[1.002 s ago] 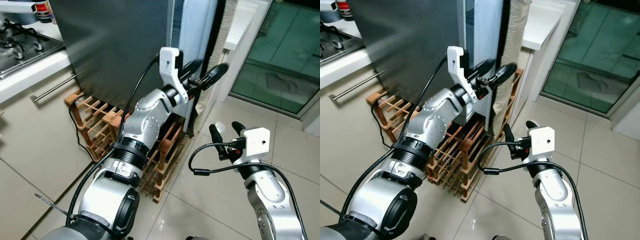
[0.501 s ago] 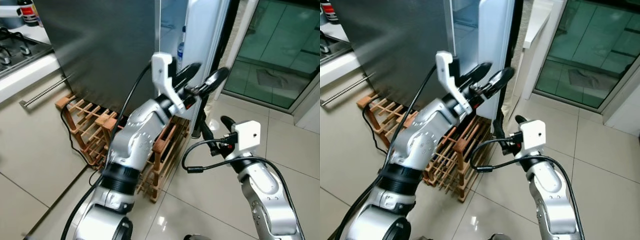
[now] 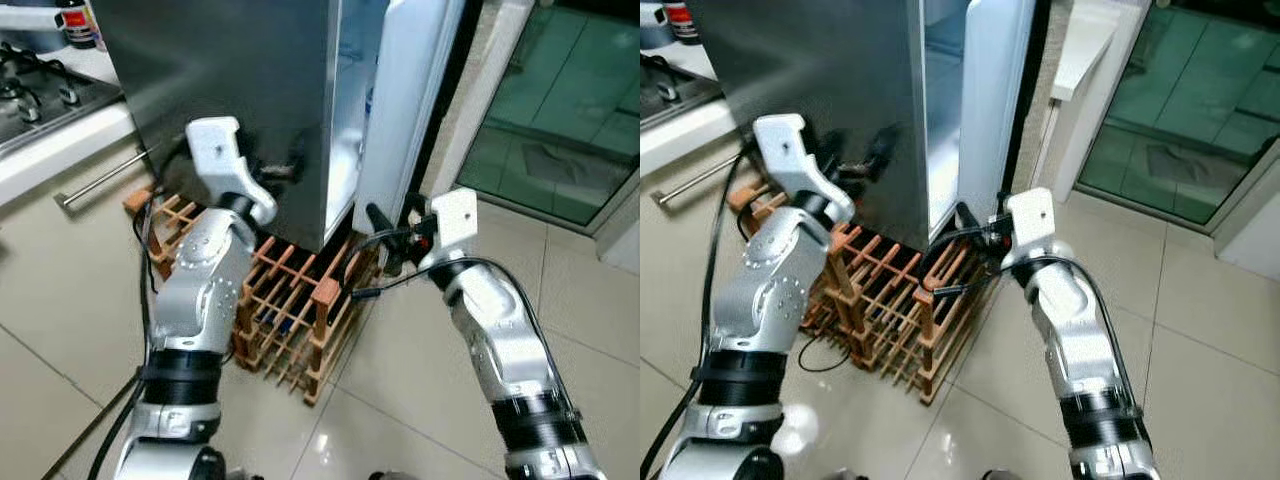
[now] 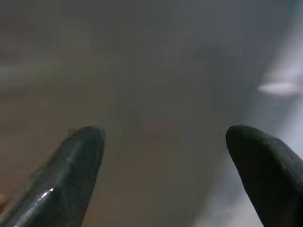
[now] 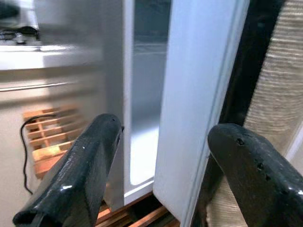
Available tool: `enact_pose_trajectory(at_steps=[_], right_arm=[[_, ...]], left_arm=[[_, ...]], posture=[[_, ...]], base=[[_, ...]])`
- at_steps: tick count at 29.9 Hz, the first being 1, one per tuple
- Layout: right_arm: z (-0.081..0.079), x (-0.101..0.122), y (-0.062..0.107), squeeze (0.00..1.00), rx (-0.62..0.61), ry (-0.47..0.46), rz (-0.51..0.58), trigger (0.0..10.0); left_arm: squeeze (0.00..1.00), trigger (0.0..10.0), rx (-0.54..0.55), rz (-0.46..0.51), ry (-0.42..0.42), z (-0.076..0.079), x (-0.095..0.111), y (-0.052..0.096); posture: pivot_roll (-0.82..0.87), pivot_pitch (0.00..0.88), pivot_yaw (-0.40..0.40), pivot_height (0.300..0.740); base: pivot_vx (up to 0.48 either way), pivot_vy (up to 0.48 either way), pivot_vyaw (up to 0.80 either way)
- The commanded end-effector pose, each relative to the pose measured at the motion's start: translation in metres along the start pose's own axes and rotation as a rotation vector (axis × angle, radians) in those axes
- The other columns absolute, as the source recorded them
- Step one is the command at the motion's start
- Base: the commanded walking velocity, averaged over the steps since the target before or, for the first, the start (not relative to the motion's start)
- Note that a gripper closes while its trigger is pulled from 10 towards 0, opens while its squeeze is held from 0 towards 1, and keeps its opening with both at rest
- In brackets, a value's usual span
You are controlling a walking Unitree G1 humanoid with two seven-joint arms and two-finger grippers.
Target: Restocking fridge
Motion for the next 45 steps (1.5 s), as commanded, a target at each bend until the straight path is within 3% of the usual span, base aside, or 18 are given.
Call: enact_pose_trajectory(at_steps=[1, 8, 21, 27, 38, 40, 43, 44, 45], right_arm=[[0.012, -0.002, -0.005, 0.0, -0.025, 0.009, -0.009, 10.0], [0.03, 0.006, -0.03, 0.0, -0.039, 0.064, -0.008, 10.0], [0.065, -0.005, -0.016, 0.0, -0.12, 0.123, -0.039, 10.0], [0.09, -0.009, 0.008, 0.0, -0.184, 0.165, -0.056, 10.0], [0.185, -0.01, 0.103, 0.0, -0.448, 0.341, -0.199, 10.0], [0.184, -0.004, 0.104, 0.0, -0.441, 0.334, -0.172, 10.0], [0.164, 0.005, 0.091, 0.0, -0.379, 0.305, -0.103, 10.0], [0.164, 0.005, 0.091, 0.0, -0.379, 0.305, -0.103, 10.0], [0.138, 0.012, 0.077, 0.0, -0.315, 0.261, -0.036, 10.0]], left_arm=[[0.0, 10.0, 0.102, -0.017, -0.051, -0.016, -0.007, 0.003], [0.0, 10.0, 0.145, -0.013, -0.063, -0.018, -0.012, 0.005], [0.0, 10.0, 0.126, -0.049, -0.028, -0.009, -0.024, 0.012], [0.0, 10.0, 0.128, -0.053, -0.023, -0.008, -0.026, 0.012], [0.0, 10.0, 0.124, -0.078, -0.013, -0.005, -0.035, 0.015], [0.0, 10.0, 0.124, -0.079, -0.011, -0.005, -0.036, 0.015], [0.0, 10.0, 0.126, -0.06, -0.016, -0.004, -0.033, 0.014], [0.0, 10.0, 0.126, -0.06, -0.016, -0.004, -0.033, 0.014], [0.0, 10.0, 0.129, -0.038, -0.029, -0.005, -0.029, 0.015]], posture=[[-0.08, 0.0, -0.02, 0.74], [-0.07, 0.0, -0.027, 0.74], [-0.07, 0.013, -0.037, 0.74], [-0.1, 0.026, -0.044, 0.74], [-0.15, 0.035, -0.042, 0.74], [-0.16, 0.032, -0.04, 0.74], [-0.15, 0.026, -0.04, 0.74], [-0.15, 0.026, -0.04, 0.74], [-0.14, 0.021, -0.041, 0.74]], base=[[0.0, 0.0, 0.0], [0.0, 0.0, 0.0], [0.0, 0.0, 0.0], [0.0, 0.0, 0.0], [0.0, 0.0, 0.0], [0.0, 0.0, 0.0], [0.0, 0.0, 0.0], [0.0, 0.0, 0.0], [0.0, 0.0, 0.0]])
Point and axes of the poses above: a point about 5 cm out from each wrist's last joint towards the gripper, its own y axis pointing back from the gripper into the wrist, its own x axis along the axis of the wrist's last joint, z = x × y, the point moved 4 cm from there along -y, pointing out of the wrist towards the gripper, and after that the axes turned 3 degrees about y, right-handed, at the moved point
